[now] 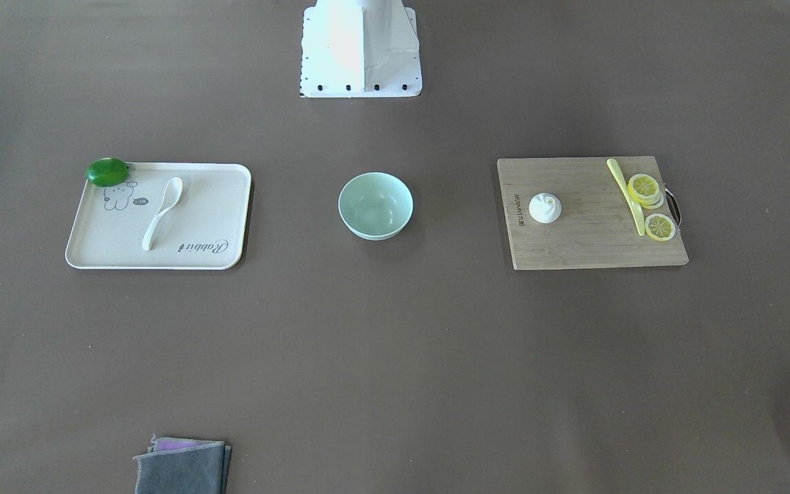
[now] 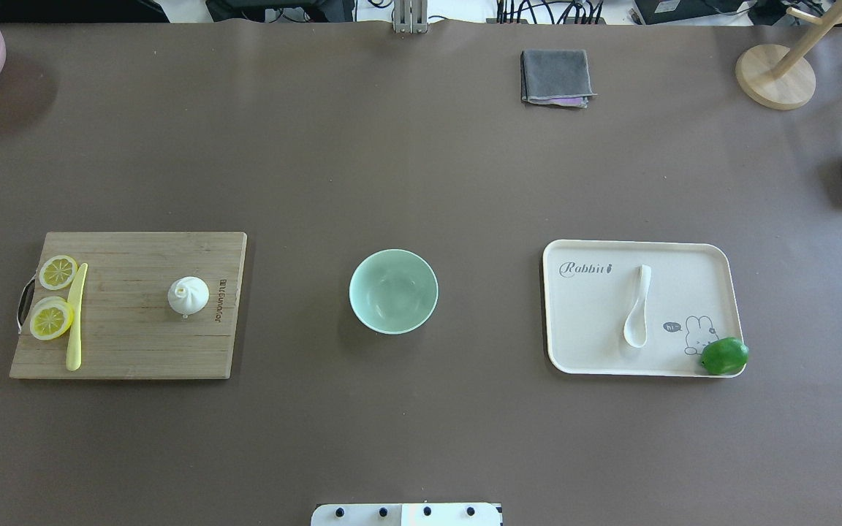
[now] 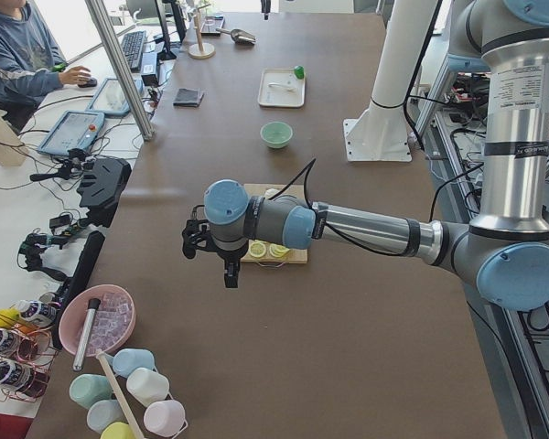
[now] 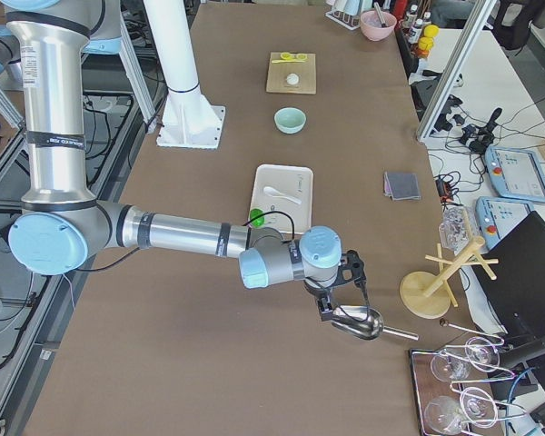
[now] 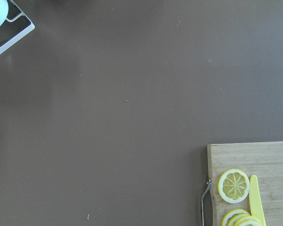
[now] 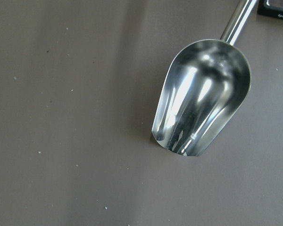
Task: Put spoon and bun in bowl
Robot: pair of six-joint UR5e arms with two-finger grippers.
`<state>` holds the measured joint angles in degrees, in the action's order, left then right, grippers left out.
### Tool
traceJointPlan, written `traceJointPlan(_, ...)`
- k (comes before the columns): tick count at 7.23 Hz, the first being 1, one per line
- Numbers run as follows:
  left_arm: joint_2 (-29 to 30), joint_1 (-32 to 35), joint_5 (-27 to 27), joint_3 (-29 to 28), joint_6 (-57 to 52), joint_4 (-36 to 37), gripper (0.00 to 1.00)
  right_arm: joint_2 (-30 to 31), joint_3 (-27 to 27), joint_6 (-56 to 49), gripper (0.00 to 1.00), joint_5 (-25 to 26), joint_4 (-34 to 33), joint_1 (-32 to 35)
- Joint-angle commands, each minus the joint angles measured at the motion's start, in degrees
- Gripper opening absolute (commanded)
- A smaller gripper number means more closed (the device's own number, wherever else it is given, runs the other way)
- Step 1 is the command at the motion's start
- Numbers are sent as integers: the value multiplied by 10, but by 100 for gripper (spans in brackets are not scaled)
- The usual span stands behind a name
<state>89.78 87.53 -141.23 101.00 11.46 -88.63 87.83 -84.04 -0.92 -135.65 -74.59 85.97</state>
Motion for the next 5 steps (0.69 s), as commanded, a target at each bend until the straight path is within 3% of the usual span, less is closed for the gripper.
traceJointPlan(1, 15, -10, 60, 8, -28, 42, 98, -73, 2, -2, 100, 35, -124, 0)
traceJointPlan(3, 13, -25, 99, 9, -100, 45, 98, -71, -13, 0, 100, 26, -151, 5)
traceJointPlan(5, 4, -25, 96, 7, -113, 43, 98, -50, -46, 0, 100, 94, -150, -14)
